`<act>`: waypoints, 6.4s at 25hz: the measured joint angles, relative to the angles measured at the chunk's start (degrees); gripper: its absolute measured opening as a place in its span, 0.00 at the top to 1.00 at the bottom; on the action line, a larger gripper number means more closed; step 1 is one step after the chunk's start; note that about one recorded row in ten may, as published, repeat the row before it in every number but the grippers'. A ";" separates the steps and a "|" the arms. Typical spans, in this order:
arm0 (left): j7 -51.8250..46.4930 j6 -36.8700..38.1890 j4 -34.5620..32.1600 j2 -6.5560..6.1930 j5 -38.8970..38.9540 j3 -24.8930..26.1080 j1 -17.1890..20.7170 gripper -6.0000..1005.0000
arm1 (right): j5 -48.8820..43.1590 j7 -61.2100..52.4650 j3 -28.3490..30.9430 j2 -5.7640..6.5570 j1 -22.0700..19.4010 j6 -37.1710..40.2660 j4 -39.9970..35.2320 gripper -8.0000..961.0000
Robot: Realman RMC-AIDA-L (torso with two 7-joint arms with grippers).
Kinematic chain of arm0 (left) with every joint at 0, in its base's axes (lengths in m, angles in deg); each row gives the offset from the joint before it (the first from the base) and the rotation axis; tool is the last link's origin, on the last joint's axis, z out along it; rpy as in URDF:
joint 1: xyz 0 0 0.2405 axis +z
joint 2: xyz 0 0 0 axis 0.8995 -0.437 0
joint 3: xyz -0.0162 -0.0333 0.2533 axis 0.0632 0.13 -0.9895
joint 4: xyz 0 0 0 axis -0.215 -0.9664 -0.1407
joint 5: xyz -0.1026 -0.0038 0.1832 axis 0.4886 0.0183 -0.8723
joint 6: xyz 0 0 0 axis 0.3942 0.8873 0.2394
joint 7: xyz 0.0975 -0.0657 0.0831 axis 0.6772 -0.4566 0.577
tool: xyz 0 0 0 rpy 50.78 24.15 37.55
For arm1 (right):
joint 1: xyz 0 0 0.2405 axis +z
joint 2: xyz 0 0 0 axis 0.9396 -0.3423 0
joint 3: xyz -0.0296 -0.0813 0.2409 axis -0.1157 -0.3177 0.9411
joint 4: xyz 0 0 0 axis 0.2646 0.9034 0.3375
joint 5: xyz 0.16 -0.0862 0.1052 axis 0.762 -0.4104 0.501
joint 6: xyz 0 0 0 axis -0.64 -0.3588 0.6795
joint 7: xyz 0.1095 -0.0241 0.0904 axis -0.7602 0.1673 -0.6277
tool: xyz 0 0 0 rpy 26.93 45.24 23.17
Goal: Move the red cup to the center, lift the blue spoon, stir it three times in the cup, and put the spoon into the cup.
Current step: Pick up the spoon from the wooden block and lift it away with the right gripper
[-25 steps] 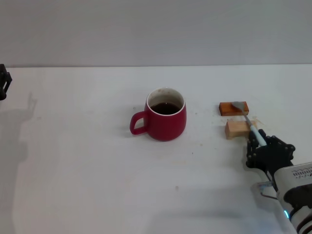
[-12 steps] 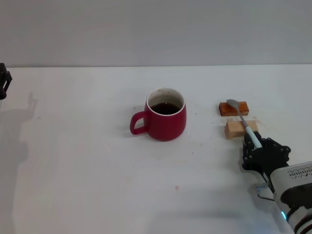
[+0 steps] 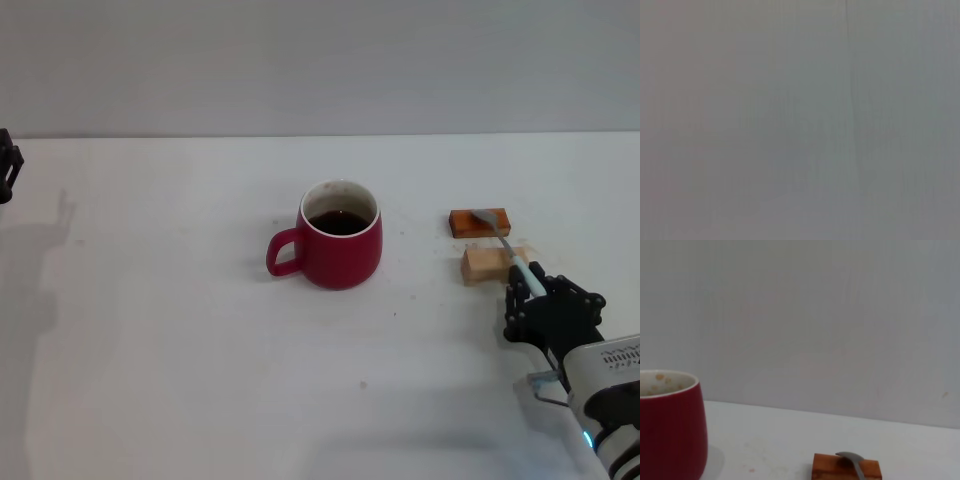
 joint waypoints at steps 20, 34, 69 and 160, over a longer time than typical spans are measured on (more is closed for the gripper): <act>0.21 0.00 0.00 -0.10 0.00 0.12 0.10 0.16 | 0.16 0.23 0.63 0.04 0.03 2.35 -0.47 0.82; 0.37 -0.01 0.00 -0.18 0.00 0.12 -0.44 0.16 | 0.00 0.38 0.62 0.04 0.54 0.18 -0.18 0.82; 0.21 0.00 0.00 -0.23 0.00 0.12 -0.08 0.16 | 0.00 7.34 4.35 0.13 1.24 3.85 1.96 0.85; -0.23 1.01 0.00 0.10 0.00 0.04 -0.43 0.16 | -2.35 14.62 7.96 0.82 -2.74 1.55 13.24 0.86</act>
